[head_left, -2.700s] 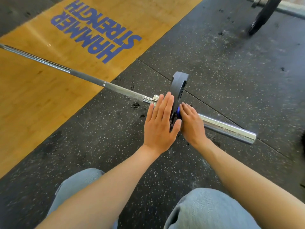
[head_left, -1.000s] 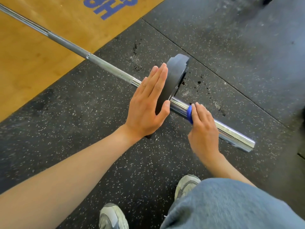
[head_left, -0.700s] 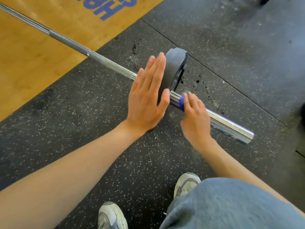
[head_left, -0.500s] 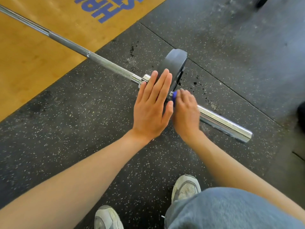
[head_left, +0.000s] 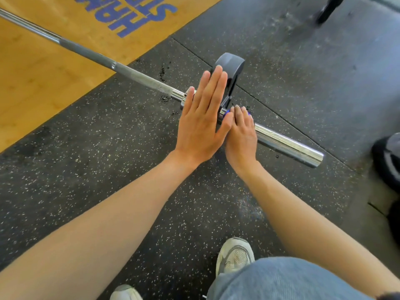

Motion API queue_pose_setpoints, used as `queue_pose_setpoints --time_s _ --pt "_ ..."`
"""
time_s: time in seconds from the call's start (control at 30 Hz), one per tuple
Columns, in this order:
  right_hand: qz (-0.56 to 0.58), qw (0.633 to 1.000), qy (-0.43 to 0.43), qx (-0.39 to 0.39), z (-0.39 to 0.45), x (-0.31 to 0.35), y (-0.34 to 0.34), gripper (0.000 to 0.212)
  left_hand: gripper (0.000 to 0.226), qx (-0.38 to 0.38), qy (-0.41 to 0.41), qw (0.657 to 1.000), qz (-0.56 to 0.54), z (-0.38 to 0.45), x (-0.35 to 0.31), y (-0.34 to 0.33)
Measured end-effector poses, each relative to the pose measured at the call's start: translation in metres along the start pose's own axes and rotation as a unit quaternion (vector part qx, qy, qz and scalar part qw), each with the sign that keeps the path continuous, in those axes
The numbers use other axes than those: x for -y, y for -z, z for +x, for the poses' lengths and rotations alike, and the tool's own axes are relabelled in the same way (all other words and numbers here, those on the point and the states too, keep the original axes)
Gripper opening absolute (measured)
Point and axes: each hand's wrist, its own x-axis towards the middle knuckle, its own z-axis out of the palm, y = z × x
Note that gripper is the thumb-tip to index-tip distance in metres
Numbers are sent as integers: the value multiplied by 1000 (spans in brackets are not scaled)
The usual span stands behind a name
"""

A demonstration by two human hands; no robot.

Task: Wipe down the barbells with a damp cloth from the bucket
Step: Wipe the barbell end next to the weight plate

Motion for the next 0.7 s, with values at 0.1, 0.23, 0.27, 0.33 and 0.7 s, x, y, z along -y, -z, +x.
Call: queue_pose_setpoints --time_s 0.1,0.23,0.27,0.33,0.7 --pt "1 1000 8 -18 2 -21 2 67 67 10 15 1000 -20 -4 5 -8" --pt "17 994 -98 -48 12 -20 -3 72 67 28 7 1000 2 -3 11 -24" --pt "24 993 -96 -56 21 -13 -8 68 66 20 5 1000 6 7 9 -27" --pt "34 998 -34 -45 39 -6 -16 57 65 14 2 1000 0 29 4 -28" --pt "44 996 -35 -73 94 -41 -31 62 70 12 18 1000 -8 87 12 -65"
